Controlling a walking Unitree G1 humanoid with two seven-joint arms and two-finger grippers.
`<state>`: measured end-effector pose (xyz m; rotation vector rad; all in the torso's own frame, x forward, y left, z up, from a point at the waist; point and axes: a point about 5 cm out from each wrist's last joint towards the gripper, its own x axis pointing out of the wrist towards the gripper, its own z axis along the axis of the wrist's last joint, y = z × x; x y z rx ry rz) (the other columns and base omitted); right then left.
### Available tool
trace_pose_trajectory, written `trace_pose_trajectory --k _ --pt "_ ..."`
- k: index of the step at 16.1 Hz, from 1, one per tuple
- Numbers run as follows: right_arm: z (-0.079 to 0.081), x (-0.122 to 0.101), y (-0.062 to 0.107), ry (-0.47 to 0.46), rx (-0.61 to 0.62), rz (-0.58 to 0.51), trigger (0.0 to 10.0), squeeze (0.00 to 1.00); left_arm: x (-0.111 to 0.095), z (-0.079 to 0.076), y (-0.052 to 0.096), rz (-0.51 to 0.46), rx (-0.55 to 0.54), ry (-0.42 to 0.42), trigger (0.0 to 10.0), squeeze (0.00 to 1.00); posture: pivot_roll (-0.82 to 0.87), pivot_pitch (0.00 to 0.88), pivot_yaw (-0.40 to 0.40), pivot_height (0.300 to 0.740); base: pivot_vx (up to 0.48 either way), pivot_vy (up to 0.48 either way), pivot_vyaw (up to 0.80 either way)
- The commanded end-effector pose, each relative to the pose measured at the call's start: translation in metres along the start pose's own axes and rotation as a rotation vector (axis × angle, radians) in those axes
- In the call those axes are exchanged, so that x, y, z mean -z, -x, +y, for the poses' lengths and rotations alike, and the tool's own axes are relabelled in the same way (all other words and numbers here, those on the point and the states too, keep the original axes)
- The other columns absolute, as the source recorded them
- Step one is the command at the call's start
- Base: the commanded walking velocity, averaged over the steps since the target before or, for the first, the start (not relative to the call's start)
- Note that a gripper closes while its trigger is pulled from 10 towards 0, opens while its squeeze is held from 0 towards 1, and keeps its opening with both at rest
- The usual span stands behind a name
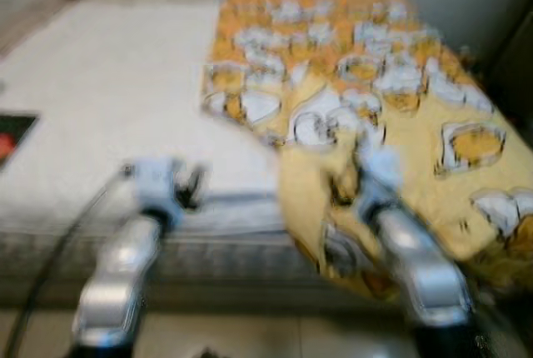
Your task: Clean up the room
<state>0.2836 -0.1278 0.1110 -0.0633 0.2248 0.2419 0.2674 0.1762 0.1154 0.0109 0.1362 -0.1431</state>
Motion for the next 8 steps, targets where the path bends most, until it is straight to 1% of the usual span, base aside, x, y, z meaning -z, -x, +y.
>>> trace_pose_trajectory --k 1,8 --pt "-0.015 0.0021 0.0032 0.017 0.052 0.011 10.0 0.0 -0.0032 -0.0113 -0.0029 -0.012 0.044 0.001 10.0 0.27 -0.08 0.0 -0.003 0.74 0.322 0.0 0.0" --pt "-0.0152 0.0035 0.0033 0.015 0.06 0.014 10.0 0.0 -0.0038 -0.0127 -0.0043 -0.012 0.057 -0.003 10.0 0.27 -0.08 0.0 0.001 0.74 0.314 0.0 0.0"
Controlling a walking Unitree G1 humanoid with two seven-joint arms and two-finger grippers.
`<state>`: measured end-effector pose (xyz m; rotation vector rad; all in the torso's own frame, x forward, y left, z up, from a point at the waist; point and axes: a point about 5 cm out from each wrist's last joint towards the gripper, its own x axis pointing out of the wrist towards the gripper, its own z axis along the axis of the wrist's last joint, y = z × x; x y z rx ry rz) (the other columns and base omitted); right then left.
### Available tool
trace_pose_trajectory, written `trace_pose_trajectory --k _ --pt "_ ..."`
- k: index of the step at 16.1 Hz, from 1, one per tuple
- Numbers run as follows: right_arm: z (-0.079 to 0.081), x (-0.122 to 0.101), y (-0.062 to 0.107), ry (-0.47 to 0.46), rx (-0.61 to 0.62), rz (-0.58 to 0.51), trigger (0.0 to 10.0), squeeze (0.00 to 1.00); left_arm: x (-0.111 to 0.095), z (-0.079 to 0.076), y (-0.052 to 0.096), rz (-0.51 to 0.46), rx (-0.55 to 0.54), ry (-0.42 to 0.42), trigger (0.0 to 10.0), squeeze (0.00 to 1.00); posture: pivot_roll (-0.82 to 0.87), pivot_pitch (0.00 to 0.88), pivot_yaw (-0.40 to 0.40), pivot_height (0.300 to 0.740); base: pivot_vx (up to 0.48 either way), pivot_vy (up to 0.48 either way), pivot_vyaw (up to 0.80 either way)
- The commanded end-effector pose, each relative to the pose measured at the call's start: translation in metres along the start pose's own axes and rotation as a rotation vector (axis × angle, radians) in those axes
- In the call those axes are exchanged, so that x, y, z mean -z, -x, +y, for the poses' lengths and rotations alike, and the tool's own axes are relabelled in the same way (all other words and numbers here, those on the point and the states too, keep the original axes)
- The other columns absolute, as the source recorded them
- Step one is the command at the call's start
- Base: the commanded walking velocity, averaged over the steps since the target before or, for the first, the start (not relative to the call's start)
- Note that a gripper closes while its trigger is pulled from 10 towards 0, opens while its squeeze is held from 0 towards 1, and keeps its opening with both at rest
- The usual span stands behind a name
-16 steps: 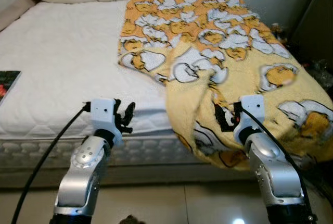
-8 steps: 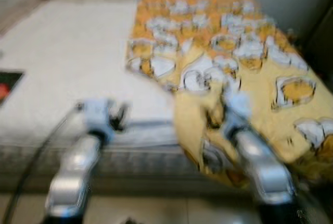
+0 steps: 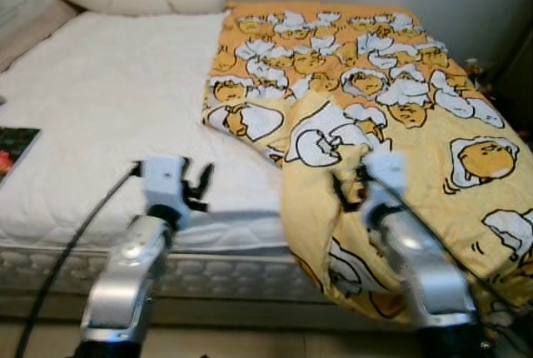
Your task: Clean up the room
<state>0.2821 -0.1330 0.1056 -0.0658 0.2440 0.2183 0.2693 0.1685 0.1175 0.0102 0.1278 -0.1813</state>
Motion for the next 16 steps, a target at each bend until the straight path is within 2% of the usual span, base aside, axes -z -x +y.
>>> trace_pose_trajectory --k 1,5,6,7,10,12,13,16 --pt "-0.011 -0.002 0.002 0.015 0.038 -0.006 10.0 0.0 -0.001 -0.006 -0.002 -0.003 0.021 -0.002 10.0 0.27 -0.08 0.0 0.002 0.74 0.304 0.0 0.0" --pt "-0.012 -0.003 -0.001 -0.02 0.06 0.002 10.0 0.0 0.0 -0.009 -0.002 0.01 0.054 -0.02 10.0 0.25 -0.08 0.0 -0.002 0.74 0.148 0.0 0.0" --pt "-0.013 -0.003 -0.005 -0.107 0.077 0.023 10.0 0.0 -0.001 -0.01 -0.003 0.009 0.079 -0.025 10.0 0.25 -0.08 0.0 -0.006 0.74 0.0 0.0 0.0" --pt "-0.017 0.001 -0.012 -0.263 0.102 0.103 10.0 0.0 -0.003 -0.014 -0.004 0.013 0.137 -0.049 10.0 0.24 -0.07 0.0 -0.007 0.74 0.0 0.0 0.0" --pt "-0.031 0.006 -0.027 -0.202 0.139 0.177 10.0 0.0 -0.006 -0.019 -0.004 0.021 0.226 -0.094 10.0 0.24 -0.07 0.0 0.005 0.74 0.0 0.0 0.0" --pt "-0.05 0.007 -0.048 -0.144 0.212 0.215 10.0 0.0 -0.009 -0.022 -0.003 0.05 0.327 -0.116 10.0 0.2 -0.06 0.0 0.032 0.74 0.0 0.0 0.0" --pt "-0.06 0.007 -0.057 -0.163 0.253 0.242 10.0 0.0 -0.01 -0.023 -0.001 0.061 0.368 -0.126 10.0 0.0 -0.06 0.0 0.04 0.74 0.0 0.0 0.0" --pt "-0.073 0.005 -0.067 -0.182 0.299 0.261 10.0 0.0 -0.016 -0.023 0.004 0.079 0.44 -0.156 10.0 0.0 0.0 0.0 0.058 0.74 0.0 0.0 0.0"
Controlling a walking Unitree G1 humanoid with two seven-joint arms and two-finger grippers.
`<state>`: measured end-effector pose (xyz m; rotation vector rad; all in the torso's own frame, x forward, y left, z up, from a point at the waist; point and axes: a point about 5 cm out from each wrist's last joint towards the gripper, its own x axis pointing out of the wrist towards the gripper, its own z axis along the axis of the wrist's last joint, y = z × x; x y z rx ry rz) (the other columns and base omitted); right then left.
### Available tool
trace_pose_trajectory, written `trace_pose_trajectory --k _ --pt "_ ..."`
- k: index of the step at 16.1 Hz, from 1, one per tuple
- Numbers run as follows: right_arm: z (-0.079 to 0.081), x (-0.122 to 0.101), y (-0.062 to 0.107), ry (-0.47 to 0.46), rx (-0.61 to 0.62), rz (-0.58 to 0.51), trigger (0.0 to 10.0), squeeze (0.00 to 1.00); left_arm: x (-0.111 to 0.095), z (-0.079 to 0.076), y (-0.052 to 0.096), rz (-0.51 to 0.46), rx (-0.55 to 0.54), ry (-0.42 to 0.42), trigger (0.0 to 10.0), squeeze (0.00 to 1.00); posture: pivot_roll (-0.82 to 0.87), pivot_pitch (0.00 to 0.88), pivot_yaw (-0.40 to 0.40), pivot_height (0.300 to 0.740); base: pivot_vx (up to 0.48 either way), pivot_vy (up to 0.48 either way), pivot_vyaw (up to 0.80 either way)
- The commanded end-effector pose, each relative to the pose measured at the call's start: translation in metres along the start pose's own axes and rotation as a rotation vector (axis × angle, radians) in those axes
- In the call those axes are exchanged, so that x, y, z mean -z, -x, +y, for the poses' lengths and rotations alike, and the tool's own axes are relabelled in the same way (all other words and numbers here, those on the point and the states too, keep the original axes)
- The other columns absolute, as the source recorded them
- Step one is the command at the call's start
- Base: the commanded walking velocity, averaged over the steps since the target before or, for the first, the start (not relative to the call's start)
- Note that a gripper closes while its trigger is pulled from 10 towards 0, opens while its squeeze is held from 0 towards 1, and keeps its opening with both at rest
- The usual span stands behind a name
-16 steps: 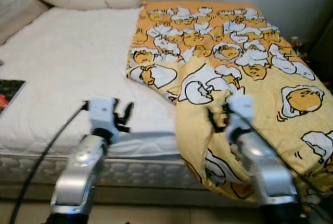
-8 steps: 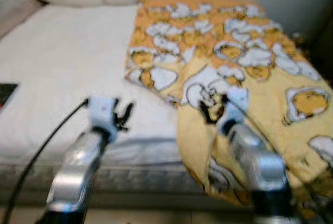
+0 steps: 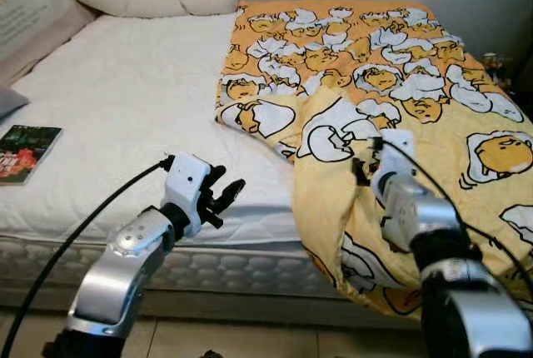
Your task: Clean up the room
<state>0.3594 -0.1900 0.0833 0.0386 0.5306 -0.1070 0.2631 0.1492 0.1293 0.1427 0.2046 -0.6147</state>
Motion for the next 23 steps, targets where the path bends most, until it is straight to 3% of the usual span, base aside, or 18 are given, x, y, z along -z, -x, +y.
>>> trace_pose_trajectory --k 1,6,10,14,15,16,19,21,22,23 --pt "-0.003 -0.008 -0.002 -0.026 0.002 -0.028 10.0 0.0 -0.007 -0.003 0.002 -0.005 0.04 -0.026 10.0 0.0 0.02 0.016 0.058 0.74 0.0 0.0 0.0" --pt "-0.011 -0.037 -0.005 -0.13 -0.004 -0.126 10.0 0.0 -0.03 -0.001 0.022 -0.027 0.087 -0.092 10.0 0.0 0.12 0.146 0.076 0.74 0.0 0.0 0.0" --pt "-0.013 -0.044 -0.005 -0.111 -0.003 -0.169 10.0 0.0 -0.042 -0.004 0.037 -0.05 0.091 -0.114 10.0 0.0 0.15 0.228 0.069 0.74 0.0 0.0 0.0" --pt "-0.009 -0.05 -0.005 -0.185 -0.037 -0.213 9.9 0.0 -0.047 -0.007 0.046 -0.058 0.072 -0.1 10.0 0.0 0.17 0.261 0.053 0.74 0.0 0.0 0.0" --pt "-0.007 -0.047 -0.005 -0.185 -0.039 -0.21 8.7 0.0 -0.045 -0.009 0.049 -0.054 0.069 -0.096 10.0 0.0 0.18 0.257 0.048 0.74 0.0 0.0 0.0" --pt "-0.007 -0.047 -0.005 -0.18 -0.035 -0.207 8.7 0.0 -0.046 -0.009 0.05 -0.052 0.068 -0.095 10.0 0.0 0.18 0.261 0.045 0.74 0.0 0.0 0.0" --pt "-0.011 -0.047 -0.005 -0.219 0.031 -0.208 5.9 0.0 -0.046 -0.013 0.049 -0.034 0.087 -0.088 10.0 0.0 0.18 0.261 0.044 0.74 0.0 0.0 0.0" --pt "-0.014 -0.047 -0.005 -0.249 0.047 -0.21 6.4 0.0 -0.046 -0.015 0.049 -0.03 0.097 -0.083 10.0 0.0 0.18 0.263 0.045 0.74 0.0 0.0 0.0" --pt "-0.015 -0.046 -0.005 -0.277 0.042 -0.209 5.8 0.0 -0.046 -0.016 0.05 -0.027 0.1 -0.079 10.0 0.0 0.19 0.264 0.047 0.74 0.0 0.0 0.0" --pt "-0.016 -0.045 -0.005 -0.312 0.037 -0.207 4.2 0.0 -0.045 -0.016 0.051 -0.025 0.1 -0.079 10.0 0.0 0.19 0.267 0.049 0.74 0.0 0.0 0.0"
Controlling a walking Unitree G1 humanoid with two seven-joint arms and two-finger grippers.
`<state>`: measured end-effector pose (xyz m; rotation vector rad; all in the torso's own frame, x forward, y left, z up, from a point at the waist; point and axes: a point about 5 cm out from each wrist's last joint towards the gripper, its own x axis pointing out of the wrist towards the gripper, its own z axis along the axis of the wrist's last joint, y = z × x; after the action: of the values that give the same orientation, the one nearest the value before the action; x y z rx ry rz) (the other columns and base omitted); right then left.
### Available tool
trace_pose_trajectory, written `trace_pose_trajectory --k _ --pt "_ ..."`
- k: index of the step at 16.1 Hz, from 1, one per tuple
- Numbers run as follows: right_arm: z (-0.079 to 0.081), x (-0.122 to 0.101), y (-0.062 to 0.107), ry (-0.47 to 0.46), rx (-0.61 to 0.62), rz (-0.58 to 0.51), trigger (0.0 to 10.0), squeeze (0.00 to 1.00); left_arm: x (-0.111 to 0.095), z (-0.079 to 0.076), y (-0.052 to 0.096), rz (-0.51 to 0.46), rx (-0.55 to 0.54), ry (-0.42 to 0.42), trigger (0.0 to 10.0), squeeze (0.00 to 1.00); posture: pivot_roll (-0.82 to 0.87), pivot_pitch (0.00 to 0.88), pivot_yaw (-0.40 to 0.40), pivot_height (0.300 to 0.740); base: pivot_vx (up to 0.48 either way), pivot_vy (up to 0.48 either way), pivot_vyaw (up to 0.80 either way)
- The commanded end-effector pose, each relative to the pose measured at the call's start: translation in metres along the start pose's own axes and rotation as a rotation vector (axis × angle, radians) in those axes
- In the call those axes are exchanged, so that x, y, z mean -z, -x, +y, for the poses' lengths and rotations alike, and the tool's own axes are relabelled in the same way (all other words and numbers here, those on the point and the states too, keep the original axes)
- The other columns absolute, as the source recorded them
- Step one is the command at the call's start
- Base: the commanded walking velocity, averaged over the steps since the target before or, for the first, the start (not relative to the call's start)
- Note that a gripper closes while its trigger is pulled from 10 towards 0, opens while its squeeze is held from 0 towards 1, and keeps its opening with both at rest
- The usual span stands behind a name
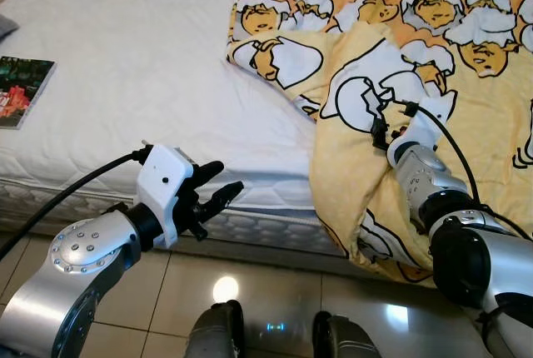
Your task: Clean up the room
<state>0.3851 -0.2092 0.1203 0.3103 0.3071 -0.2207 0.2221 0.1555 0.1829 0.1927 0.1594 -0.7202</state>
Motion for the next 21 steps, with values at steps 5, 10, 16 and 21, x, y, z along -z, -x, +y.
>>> trace_pose_trajectory --k 5,10,16,21 --pt "0.0004 0.0019 0.0002 -0.119 -0.026 -0.005 0.0 0.0 -0.0008 -0.001 0.0037 0.018 0.003 -0.007 10.0 0.0 0.19 0.264 0.051 0.74 0.0 0.0 0.0" --pt "0.0049 -0.0003 0.0002 -0.045 -0.062 -0.02 0.0 0.0 -0.0008 -0.0019 0.0034 0.017 0.001 -0.002 10.0 0.0 0.19 0.261 0.05 0.74 0.0 0.0 0.0" --pt "0.0048 -0.0022 0.0 -0.021 -0.054 -0.03 0.2 0.0 -0.0005 -0.0046 0.0034 0.02 0.017 0.01 10.0 0.0 0.19 0.255 0.044 0.74 0.0 0.0 0.0" --pt "0.0056 -0.0024 0.0001 -0.006 -0.059 -0.034 0.0 0.0 -0.0006 -0.0039 0.0012 0.016 0.017 0.015 10.0 0.0 0.18 0.244 0.044 0.74 0.0 0.0 0.0"
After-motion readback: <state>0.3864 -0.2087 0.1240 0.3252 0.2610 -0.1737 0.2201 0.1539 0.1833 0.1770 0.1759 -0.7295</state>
